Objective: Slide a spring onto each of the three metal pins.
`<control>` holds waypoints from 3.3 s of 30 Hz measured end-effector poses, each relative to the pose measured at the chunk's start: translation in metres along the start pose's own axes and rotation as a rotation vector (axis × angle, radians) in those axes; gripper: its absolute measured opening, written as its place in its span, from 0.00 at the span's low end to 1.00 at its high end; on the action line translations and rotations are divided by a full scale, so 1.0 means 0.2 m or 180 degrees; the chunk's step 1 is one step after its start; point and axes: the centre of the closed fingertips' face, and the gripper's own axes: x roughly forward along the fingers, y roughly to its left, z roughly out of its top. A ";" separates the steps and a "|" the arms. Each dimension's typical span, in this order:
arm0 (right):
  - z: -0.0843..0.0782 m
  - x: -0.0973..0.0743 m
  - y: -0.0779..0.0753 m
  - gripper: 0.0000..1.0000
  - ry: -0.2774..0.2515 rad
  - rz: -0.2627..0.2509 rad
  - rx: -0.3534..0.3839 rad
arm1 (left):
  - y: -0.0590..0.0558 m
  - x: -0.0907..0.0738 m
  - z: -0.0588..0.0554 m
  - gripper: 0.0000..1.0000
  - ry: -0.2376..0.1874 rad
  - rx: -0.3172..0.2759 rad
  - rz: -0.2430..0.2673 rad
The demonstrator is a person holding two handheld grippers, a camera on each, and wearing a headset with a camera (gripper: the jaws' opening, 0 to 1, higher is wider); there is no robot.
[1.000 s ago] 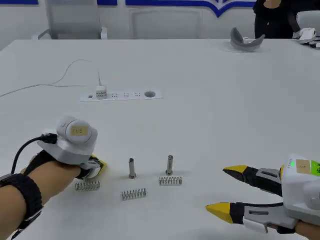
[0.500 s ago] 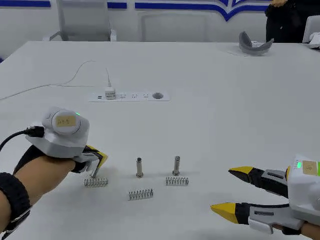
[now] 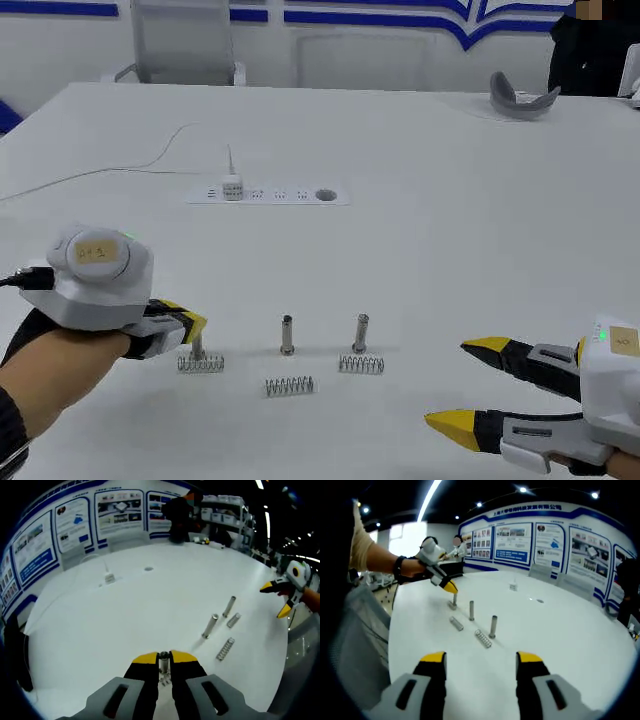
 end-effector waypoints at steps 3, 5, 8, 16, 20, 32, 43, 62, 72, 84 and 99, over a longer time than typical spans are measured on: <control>0.00 0.00 0.00 0.57 0.0006 0.0007 -0.0007 | 0.00 -0.01 -0.01 0.07 -0.0028 -0.0023 0.0003; 0.01 0.00 0.01 0.57 0.0008 0.0011 -0.0015 | 0.00 -0.02 -0.02 0.07 -0.0061 -0.0080 0.0003; 0.01 0.00 0.01 0.57 0.0020 0.0018 -0.0024 | -0.01 -0.01 -0.01 0.07 -0.0113 -0.0196 -0.0016; 0.01 0.00 0.02 0.57 0.0026 0.0031 -0.0038 | -0.04 0.01 0.00 0.07 -0.0173 -0.0197 -0.0012; 0.01 0.00 0.02 0.57 0.0027 0.0034 -0.0041 | -0.06 0.02 0.01 0.07 -0.0202 -0.0137 -0.0017; 0.01 0.00 0.03 0.57 0.0027 0.0045 -0.0045 | -0.08 0.01 0.00 0.14 -0.0274 0.0036 -0.0052; 0.01 0.00 0.03 0.57 0.0041 0.0047 -0.0075 | -0.10 -0.06 0.03 0.27 -0.0490 0.0008 -0.0145; 0.06 0.16 -0.03 0.45 0.0199 0.0270 -0.0202 | -0.36 -0.19 -0.09 0.31 -0.0752 0.0201 -0.0511; 0.01 0.31 -0.04 0.32 0.0399 0.0485 -0.0318 | -0.45 -0.17 -0.14 0.32 -0.0688 0.0240 -0.0652; -0.08 0.45 -0.04 0.24 0.0666 0.0689 -0.0406 | -0.51 -0.16 -0.17 0.32 -0.0644 0.0261 -0.0710; -0.13 0.50 -0.05 0.16 0.0742 0.0820 -0.0378 | -0.57 -0.17 -0.18 0.30 -0.0573 0.0291 -0.0756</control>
